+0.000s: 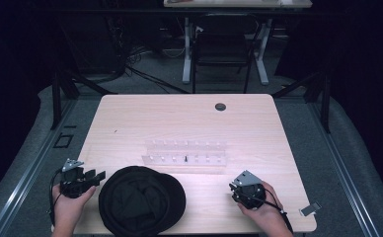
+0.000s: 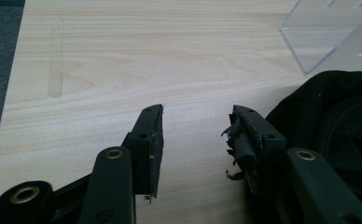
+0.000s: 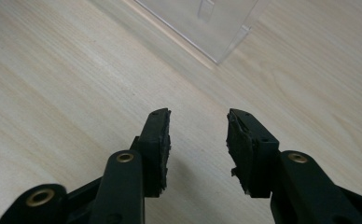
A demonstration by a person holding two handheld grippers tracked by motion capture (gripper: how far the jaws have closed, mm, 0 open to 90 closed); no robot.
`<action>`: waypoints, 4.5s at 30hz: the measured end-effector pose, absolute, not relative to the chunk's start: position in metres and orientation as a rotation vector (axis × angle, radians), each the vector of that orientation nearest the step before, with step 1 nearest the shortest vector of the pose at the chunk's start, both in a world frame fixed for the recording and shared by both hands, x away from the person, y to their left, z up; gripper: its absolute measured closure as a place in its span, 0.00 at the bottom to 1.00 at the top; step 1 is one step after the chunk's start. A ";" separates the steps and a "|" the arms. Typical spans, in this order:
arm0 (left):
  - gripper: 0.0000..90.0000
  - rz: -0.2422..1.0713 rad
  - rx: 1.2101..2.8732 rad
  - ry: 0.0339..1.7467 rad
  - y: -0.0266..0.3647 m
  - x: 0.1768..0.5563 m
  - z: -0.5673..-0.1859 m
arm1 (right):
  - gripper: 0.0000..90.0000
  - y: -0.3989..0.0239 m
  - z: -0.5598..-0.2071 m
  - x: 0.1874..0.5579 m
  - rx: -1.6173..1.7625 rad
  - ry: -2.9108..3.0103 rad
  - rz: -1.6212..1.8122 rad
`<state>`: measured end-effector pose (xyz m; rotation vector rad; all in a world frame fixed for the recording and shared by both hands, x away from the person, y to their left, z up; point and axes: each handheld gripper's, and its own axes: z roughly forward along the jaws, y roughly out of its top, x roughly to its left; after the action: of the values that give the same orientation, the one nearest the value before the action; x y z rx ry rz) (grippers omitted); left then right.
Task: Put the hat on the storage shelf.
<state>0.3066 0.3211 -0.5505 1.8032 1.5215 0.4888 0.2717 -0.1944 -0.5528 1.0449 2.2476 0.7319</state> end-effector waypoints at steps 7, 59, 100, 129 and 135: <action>0.62 0.437 1.806 1.535 0.316 0.308 -0.543 | 0.67 -0.195 -0.553 0.272 1.067 2.261 0.749; 0.69 -0.071 1.999 1.676 0.325 0.287 -0.499 | 0.65 -0.201 -0.548 0.269 1.131 2.234 0.812; 0.73 -0.243 1.931 1.812 0.323 0.286 -0.535 | 0.65 -0.199 -0.549 0.269 1.120 2.241 0.821; 0.95 -0.330 1.917 1.818 0.320 0.293 -0.536 | 0.65 -0.200 -0.548 0.269 1.131 2.234 0.825; 0.95 -0.353 1.885 1.812 0.322 0.292 -0.531 | 0.65 -0.202 -0.547 0.269 1.136 2.231 0.832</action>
<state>0.2921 0.3221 -0.5311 1.8855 1.8123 -0.3529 0.2693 -0.2019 -0.5474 1.1359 2.2308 0.8319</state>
